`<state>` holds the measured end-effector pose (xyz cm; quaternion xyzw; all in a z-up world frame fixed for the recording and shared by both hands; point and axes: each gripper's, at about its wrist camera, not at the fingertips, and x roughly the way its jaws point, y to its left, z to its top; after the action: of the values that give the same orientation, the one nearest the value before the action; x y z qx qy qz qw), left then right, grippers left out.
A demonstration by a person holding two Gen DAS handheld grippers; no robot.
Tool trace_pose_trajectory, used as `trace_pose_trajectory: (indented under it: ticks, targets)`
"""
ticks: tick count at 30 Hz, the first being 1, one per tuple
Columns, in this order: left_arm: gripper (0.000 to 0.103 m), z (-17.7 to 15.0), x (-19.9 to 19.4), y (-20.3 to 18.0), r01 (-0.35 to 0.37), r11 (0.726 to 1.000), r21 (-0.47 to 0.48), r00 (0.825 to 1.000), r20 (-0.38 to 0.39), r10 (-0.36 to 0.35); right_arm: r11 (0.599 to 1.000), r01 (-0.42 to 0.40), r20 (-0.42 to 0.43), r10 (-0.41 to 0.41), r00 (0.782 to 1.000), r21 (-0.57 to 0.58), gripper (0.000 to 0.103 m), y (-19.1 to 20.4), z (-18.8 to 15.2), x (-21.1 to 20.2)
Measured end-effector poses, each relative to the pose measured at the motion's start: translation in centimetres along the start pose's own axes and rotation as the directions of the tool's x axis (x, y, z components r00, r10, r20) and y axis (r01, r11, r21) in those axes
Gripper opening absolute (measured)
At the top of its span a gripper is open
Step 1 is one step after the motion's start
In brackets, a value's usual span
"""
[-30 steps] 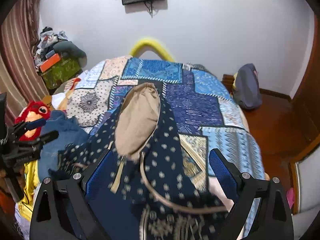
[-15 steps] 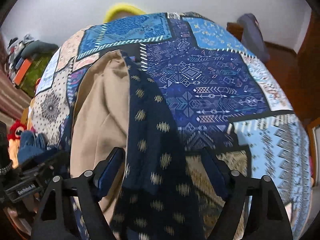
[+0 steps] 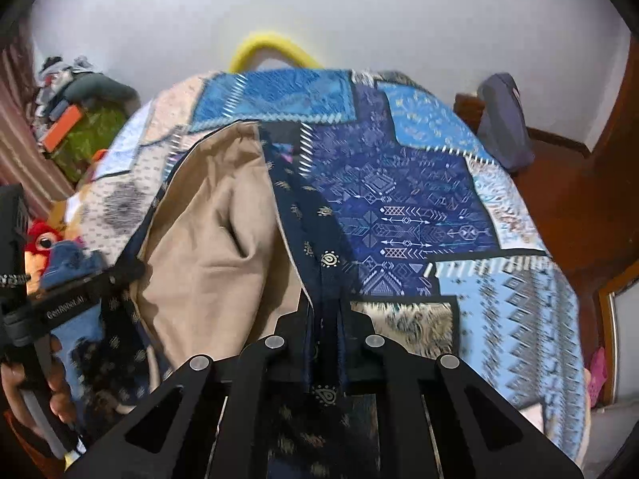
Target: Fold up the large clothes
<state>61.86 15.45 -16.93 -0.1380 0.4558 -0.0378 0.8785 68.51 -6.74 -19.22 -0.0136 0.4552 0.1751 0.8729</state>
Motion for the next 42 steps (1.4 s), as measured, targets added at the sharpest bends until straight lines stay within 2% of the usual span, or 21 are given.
trace_pose_trajectory:
  ticks: [5, 9, 13, 15, 19, 22, 25, 28, 31, 32, 33, 34, 35, 36, 38, 42]
  targets:
    - [0.009, -2.8, -8.0, -3.2, -0.001, 0.987, 0.162, 0.998, 0.069, -0.01, 0.999, -0.011, 0.067, 0.015, 0.998, -0.053, 0.007, 1.4, -2.4, -6.4]
    - [0.009, -6.3, -12.2, -4.1, 0.037, 0.98, 0.196, 0.996, 0.073, -0.052, 0.997, -0.044, 0.1, 0.051, 0.994, -0.071, 0.007, 2.1, -5.8, -11.1]
    - [0.009, -10.6, -14.0, -4.4, 0.039, 0.974, 0.223, 0.998, 0.038, -0.049, 0.994, -0.071, 0.104, 0.079, 0.991, -0.087, 0.007, 2.8, -10.5, -14.6]
    - [0.009, -13.0, -14.4, -4.3, 0.031, 0.97, 0.24, 0.999, 0.025, -0.038, 0.992, -0.079, 0.094, 0.088, 0.992, -0.097, 0.007, 3.0, -13.1, -15.9]
    - [0.009, -17.9, -13.9, -3.6, 0.006, 0.967, 0.256, 1.0, -0.027, 0.001, 0.99, -0.04, 0.08, 0.051, 0.996, -0.135, 0.007, 3.2, -18.1, -16.9]
    - [0.009, -20.5, -13.1, -3.0, -0.032, 0.962, 0.27, 0.998, -0.047, 0.047, 0.979, 0.064, 0.081, -0.049, 0.996, -0.193, 0.007, 3.0, -21.1, -16.7]
    - [0.009, -22.3, -11.7, -2.0, -0.035, 0.969, 0.246, 0.995, -0.084, 0.057, 0.967, 0.149, 0.058, -0.139, 0.988, -0.207, 0.007, 2.4, -22.9, -16.1]
    - [0.009, -23.5, -10.4, -1.3, -0.064, 0.967, 0.245, 0.991, -0.099, 0.091, 0.962, 0.176, 0.019, -0.175, 0.984, -0.207, 0.007, 1.4, -24.1, -15.4]
    - [0.01, -24.4, -9.1, -0.3, -0.064, 0.974, 0.219, 0.989, -0.119, 0.092, 0.956, 0.199, 0.003, -0.203, 0.979, -0.213, 0.009, 0.8, -25.0, -15.1]
    - [0.01, -24.6, -8.8, -0.1, -0.061, 0.976, 0.211, 0.989, -0.122, 0.088, 0.954, 0.212, 0.003, -0.217, 0.976, -0.212, 0.012, 0.7, -25.3, -15.1]
    - [0.01, -24.8, -8.5, 0.2, -0.061, 0.977, 0.204, 0.989, -0.123, 0.087, 0.948, 0.237, 0.009, -0.241, 0.971, -0.21, 0.032, 0.4, -25.5, -15.1]
    - [0.011, -24.9, -8.3, 0.5, -0.058, 0.98, 0.192, 0.989, -0.122, 0.082, 0.937, 0.28, 0.028, -0.28, 0.959, -0.207, 0.068, 0.2, -25.6, -15.3]
    - [0.011, -25.1, -8.2, 0.6, -0.053, 0.982, 0.184, 0.989, -0.123, 0.076, 0.917, 0.343, 0.075, -0.335, 0.939, -0.204, 0.082, -0.1, -25.7, -15.7]
    - [0.012, -25.2, -8.1, 0.9, -0.044, 0.984, 0.171, 0.99, -0.127, 0.066, 0.911, 0.357, 0.108, -0.342, 0.934, -0.206, 0.089, -0.4, -25.9, -16.2]
    - [0.013, -25.2, -8.2, 1.0, -0.028, 0.986, 0.165, 0.991, -0.126, 0.049, 0.93, 0.302, 0.083, -0.291, 0.953, -0.21, 0.089, -1.1, -26.0, -16.5]
    - [0.028, -25.1, -9.7, 0.7, -0.031, 0.982, 0.188, 0.993, -0.11, 0.052, 0.959, 0.199, 0.056, -0.191, 0.98, -0.2, 0.089, -1.1, -25.6, -17.5]
